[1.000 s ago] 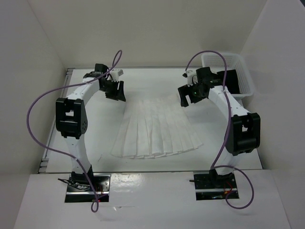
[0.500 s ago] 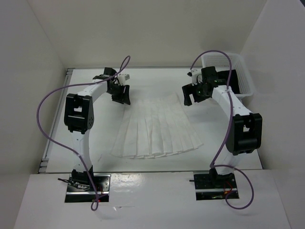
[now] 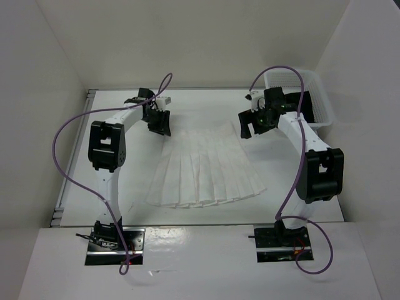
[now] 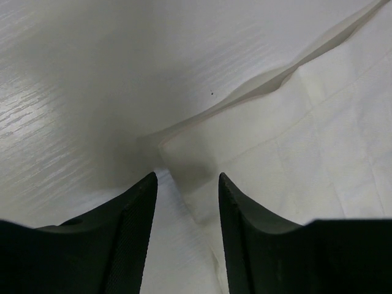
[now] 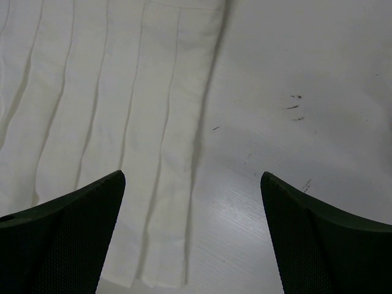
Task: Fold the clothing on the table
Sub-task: Fold the skirt
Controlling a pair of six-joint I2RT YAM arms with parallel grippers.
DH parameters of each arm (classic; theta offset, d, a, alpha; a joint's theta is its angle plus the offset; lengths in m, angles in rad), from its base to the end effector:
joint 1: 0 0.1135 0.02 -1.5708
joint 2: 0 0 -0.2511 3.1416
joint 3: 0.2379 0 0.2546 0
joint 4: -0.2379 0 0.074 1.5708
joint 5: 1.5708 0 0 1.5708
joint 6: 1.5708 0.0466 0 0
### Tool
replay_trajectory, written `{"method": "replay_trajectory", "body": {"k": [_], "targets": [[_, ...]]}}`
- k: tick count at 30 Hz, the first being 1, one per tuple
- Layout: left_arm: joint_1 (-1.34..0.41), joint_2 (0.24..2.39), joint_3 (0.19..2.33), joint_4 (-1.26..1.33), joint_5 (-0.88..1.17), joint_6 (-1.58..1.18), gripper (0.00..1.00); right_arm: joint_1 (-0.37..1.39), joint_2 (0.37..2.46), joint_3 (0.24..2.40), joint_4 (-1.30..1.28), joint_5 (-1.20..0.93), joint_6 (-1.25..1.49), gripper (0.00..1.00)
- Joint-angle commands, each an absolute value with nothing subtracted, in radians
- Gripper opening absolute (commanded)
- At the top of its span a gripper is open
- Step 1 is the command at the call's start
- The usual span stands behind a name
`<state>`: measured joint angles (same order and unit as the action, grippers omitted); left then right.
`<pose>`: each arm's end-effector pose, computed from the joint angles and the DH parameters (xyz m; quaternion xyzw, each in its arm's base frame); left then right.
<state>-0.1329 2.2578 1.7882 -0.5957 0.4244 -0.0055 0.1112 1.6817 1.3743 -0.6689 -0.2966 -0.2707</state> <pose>0.4766 -0.0831 0.1473 0.1128 0.9412 -0.2203 0.2298 0.3644 0.0544 0.2472 -0.2220 0.9203 0.1177 0.3000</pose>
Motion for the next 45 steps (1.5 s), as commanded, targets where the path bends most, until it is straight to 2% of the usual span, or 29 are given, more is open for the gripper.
{"method": "replay_trajectory", "body": {"k": [1, 8, 12, 20, 31, 45], "targets": [[-0.137, 2.283, 1.804, -0.594, 0.443, 0.003, 0.51, 0.106, 1.684, 1.41, -0.673, -0.311, -0.279, 0.95], [-0.147, 2.273, 1.772, -0.594, 0.462, 0.014, 0.19, 0.106, 1.767, 1.451, -0.673, -0.377, -0.279, 0.95], [-0.147, 2.252, 1.753, -0.594, 0.462, 0.014, 0.13, 0.106, 1.882, 1.55, -0.692, -0.466, -0.279, 0.95], [-0.147, 2.217, 1.723, -0.594, 0.449, 0.035, 0.12, 0.106, 2.106, 1.738, -0.73, -0.587, -0.279, 0.92], [-0.156, 2.195, 1.724, -0.612, 0.408, 0.064, 0.12, 0.077, 2.161, 1.759, -0.638, -0.58, -0.31, 0.89], [-0.189, 2.195, 1.753, -0.63, 0.347, 0.083, 0.12, 0.055, 2.347, 1.957, -0.669, -0.621, -0.31, 0.87]]}}
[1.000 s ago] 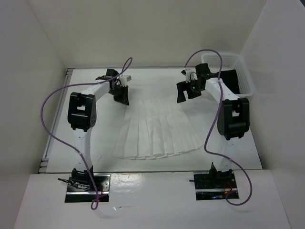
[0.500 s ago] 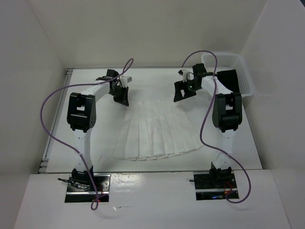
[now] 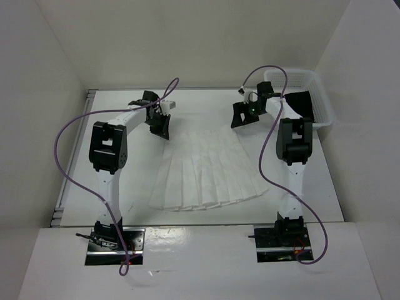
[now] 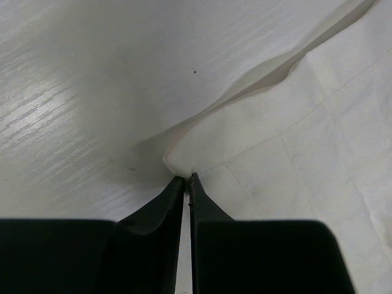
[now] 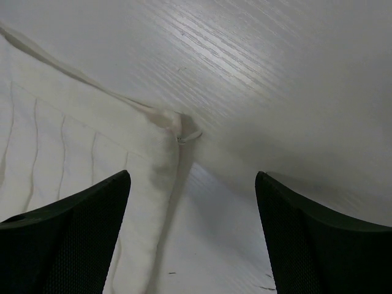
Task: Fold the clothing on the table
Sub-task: Fold the skirt
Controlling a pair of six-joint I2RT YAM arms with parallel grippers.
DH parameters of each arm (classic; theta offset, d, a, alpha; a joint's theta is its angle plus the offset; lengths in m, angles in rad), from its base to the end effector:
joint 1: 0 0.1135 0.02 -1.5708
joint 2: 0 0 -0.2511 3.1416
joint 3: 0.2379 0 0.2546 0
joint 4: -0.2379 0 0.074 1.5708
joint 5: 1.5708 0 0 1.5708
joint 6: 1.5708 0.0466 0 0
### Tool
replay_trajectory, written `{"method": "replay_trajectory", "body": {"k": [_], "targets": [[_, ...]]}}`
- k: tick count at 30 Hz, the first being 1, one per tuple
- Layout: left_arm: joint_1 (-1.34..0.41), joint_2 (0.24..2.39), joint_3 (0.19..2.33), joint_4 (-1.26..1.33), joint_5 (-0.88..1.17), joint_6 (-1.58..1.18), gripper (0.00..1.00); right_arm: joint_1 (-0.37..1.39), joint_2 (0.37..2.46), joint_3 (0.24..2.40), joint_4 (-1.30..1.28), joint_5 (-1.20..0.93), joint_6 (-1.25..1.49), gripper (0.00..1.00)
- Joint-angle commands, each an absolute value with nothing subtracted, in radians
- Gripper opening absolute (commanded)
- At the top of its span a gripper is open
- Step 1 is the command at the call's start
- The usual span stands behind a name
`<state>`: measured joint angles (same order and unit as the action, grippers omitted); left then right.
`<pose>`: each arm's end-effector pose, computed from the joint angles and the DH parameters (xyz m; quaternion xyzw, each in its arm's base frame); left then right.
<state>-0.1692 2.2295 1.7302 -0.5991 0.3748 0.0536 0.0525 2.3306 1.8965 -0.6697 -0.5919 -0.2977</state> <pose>0.4634 -0.0965 0.1418 0.1495 0.9444 -0.1941 0.2191 0.4914 0.0519 0.1453 -0.2286 0.9046 0.2545 0.2544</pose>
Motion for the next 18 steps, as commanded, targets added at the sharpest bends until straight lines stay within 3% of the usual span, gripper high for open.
{"method": "replay_trajectory", "body": {"k": [1, 11, 18], "targets": [[-0.198, 2.195, 1.753, -0.63, 0.347, 0.083, 0.12, 0.055, 2.356, 1.957, -0.669, -0.635, -0.31, 0.86], [-0.216, 2.204, 1.793, -0.63, 0.328, 0.083, 0.12, 0.095, 2.385, 1.977, -0.689, -0.657, -0.319, 0.81], [-0.216, 2.204, 1.793, -0.63, 0.328, 0.083, 0.12, 0.104, 2.385, 1.931, -0.689, -0.657, -0.347, 0.57]]}}
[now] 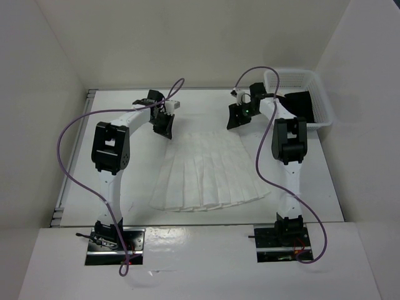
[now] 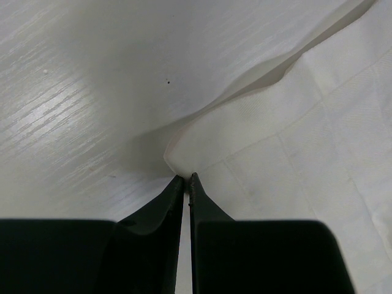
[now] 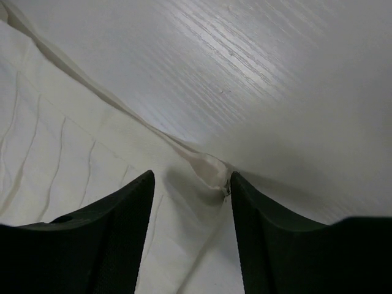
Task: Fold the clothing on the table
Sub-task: Fold the skirt
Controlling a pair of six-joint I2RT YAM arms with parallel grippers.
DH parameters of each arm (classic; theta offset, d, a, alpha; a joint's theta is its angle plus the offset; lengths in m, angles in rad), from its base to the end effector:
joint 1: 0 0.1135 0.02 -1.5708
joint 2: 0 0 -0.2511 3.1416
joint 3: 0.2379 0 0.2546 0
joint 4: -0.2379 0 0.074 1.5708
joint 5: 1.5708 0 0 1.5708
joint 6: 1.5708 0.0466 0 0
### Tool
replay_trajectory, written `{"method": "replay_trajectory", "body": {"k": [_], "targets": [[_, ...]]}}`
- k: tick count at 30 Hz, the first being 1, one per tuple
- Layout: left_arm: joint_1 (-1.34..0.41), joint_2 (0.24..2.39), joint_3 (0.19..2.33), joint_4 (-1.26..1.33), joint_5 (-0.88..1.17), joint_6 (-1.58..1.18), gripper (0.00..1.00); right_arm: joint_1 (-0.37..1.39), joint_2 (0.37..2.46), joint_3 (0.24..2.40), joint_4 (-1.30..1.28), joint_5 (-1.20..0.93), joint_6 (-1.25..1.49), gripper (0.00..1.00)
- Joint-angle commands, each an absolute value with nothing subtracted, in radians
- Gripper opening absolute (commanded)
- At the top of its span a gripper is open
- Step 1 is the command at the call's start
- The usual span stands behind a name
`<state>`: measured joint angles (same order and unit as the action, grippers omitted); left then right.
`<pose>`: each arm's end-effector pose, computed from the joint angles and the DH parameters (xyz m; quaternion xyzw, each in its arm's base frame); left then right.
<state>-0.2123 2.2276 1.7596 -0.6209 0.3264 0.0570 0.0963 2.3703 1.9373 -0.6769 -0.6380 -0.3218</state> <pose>0.4621 -0.1149 0.1496 0.1671 0.9443 -0.1756 0.2225 0.4944 0.0756 0.1394 -0.2619 0.8895 0.2790 0.2499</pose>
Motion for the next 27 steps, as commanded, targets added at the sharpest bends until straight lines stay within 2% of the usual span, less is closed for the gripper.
{"method": "replay_trajectory", "body": {"k": [1, 2, 5, 6, 8, 9, 18, 27], "targets": [[-0.216, 2.204, 1.793, -0.63, 0.328, 0.083, 0.12, 0.113, 2.376, 1.922, -0.698, -0.657, -0.347, 0.54], [-0.216, 2.204, 1.784, -0.63, 0.328, 0.083, 0.12, 0.114, 2.376, 1.922, -0.698, -0.657, -0.356, 0.46], [-0.216, 2.204, 1.775, -0.621, 0.328, 0.083, 0.12, 0.123, 2.367, 1.898, -0.707, -0.644, -0.365, 0.31], [-0.216, 2.204, 1.775, -0.621, 0.328, 0.083, 0.12, 0.123, 2.367, 1.885, -0.707, -0.644, -0.376, 0.21], [-0.216, 2.195, 1.766, -0.621, 0.319, 0.083, 0.12, 0.123, 2.358, 1.872, -0.707, -0.634, -0.376, 0.1], [-0.216, 2.195, 1.766, -0.612, 0.319, 0.083, 0.12, 0.123, 2.346, 1.858, -0.707, -0.624, -0.376, 0.0], [-0.216, 2.218, 1.907, -0.612, 0.288, 0.083, 0.09, 0.132, 2.31, 1.953, -0.66, -0.514, -0.316, 0.0], [-0.198, 2.238, 2.111, -0.6, 0.202, 0.045, 0.09, 0.132, 2.227, 1.98, -0.496, -0.223, -0.229, 0.0]]}}
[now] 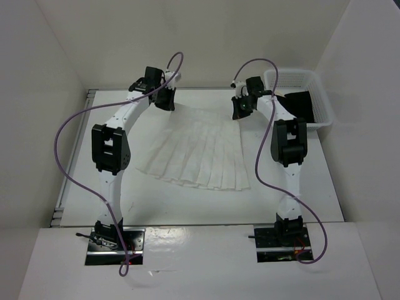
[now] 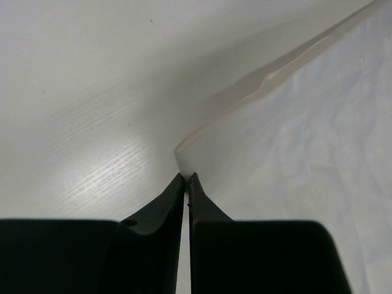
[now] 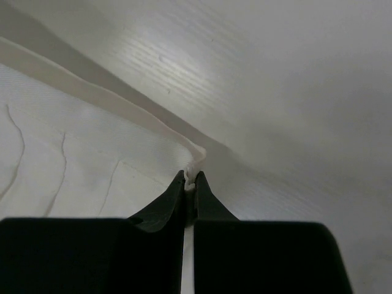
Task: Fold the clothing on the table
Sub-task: Fold the skirt
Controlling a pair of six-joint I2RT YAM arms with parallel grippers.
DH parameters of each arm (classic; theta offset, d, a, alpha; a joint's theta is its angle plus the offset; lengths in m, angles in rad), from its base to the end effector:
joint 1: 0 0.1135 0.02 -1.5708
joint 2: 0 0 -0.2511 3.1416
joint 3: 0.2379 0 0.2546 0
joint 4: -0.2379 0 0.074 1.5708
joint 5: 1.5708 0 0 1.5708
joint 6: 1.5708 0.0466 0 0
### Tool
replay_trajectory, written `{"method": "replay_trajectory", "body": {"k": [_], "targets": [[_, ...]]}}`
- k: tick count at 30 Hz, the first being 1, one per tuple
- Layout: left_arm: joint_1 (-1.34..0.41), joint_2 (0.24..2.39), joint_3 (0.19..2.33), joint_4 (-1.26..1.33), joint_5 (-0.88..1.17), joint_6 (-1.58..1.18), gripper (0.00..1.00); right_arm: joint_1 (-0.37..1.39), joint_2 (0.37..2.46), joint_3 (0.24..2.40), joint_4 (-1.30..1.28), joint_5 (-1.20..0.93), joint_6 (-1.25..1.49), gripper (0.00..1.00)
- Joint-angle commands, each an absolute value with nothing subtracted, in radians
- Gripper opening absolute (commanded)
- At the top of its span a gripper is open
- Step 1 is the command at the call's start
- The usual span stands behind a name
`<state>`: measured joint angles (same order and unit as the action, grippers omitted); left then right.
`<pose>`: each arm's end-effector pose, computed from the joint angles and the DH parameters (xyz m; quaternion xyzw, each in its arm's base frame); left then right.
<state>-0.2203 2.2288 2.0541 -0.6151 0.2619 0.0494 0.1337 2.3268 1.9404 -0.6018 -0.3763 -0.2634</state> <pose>0.4964 -0.1235 0.2437 0.1725 0.9018 -0.1525 0.3657 0.5018 0.0848 0.1605 -0.2383 0.9119 0.1605 0.2931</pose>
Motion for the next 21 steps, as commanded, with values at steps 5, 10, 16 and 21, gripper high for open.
{"method": "replay_trajectory", "body": {"k": [5, 10, 16, 21], "targets": [[-0.198, 2.194, 2.059, -0.591, 0.202, 0.044, 0.09, 0.159, 2.059, 1.857, -0.419, -0.156, -0.25, 0.0], [-0.189, 2.056, 1.901, -0.563, 0.202, 0.09, 0.09, 0.221, 1.861, 1.72, -0.472, -0.213, -0.343, 0.0], [-0.146, 1.867, 1.715, -0.563, 0.202, 0.138, 0.09, 0.302, 1.703, 1.541, -0.604, -0.244, -0.488, 0.0], [-0.135, 1.704, 1.615, -0.612, 0.232, 0.176, 0.09, 0.348, 1.603, 1.402, -0.669, -0.235, -0.561, 0.0]]}}
